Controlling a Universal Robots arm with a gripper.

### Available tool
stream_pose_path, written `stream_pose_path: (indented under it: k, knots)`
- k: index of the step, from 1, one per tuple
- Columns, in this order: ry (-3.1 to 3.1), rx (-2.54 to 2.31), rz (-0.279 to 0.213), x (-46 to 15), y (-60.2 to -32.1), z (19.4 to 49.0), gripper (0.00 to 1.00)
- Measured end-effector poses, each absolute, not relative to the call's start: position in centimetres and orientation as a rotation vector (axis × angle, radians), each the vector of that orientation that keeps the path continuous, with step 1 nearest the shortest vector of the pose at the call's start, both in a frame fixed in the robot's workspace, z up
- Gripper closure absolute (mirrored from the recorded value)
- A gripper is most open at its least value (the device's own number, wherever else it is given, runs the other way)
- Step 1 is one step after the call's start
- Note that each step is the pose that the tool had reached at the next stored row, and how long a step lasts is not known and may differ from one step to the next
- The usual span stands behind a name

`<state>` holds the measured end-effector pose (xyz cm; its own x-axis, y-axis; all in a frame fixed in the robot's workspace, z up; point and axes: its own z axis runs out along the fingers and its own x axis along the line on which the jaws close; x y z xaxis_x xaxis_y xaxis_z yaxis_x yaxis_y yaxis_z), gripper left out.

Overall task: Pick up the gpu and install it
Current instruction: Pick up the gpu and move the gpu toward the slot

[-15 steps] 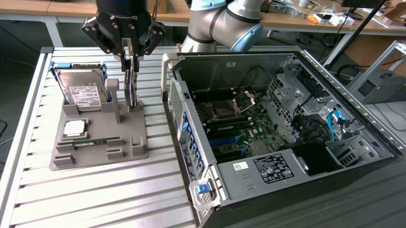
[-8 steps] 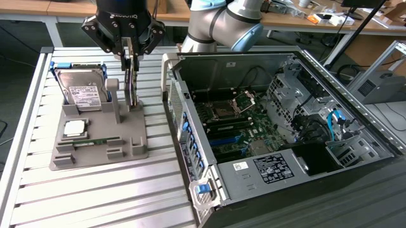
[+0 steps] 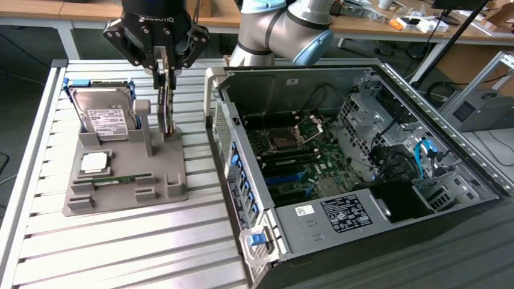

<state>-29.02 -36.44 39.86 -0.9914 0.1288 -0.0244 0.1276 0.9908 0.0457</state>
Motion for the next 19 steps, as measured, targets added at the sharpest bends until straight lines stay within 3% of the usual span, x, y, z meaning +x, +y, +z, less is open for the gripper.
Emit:
stream_pose_path:
  k: [19]
  knots:
    - [3.107,0.2,0.069,-29.02,-36.44,40.39,0.73]
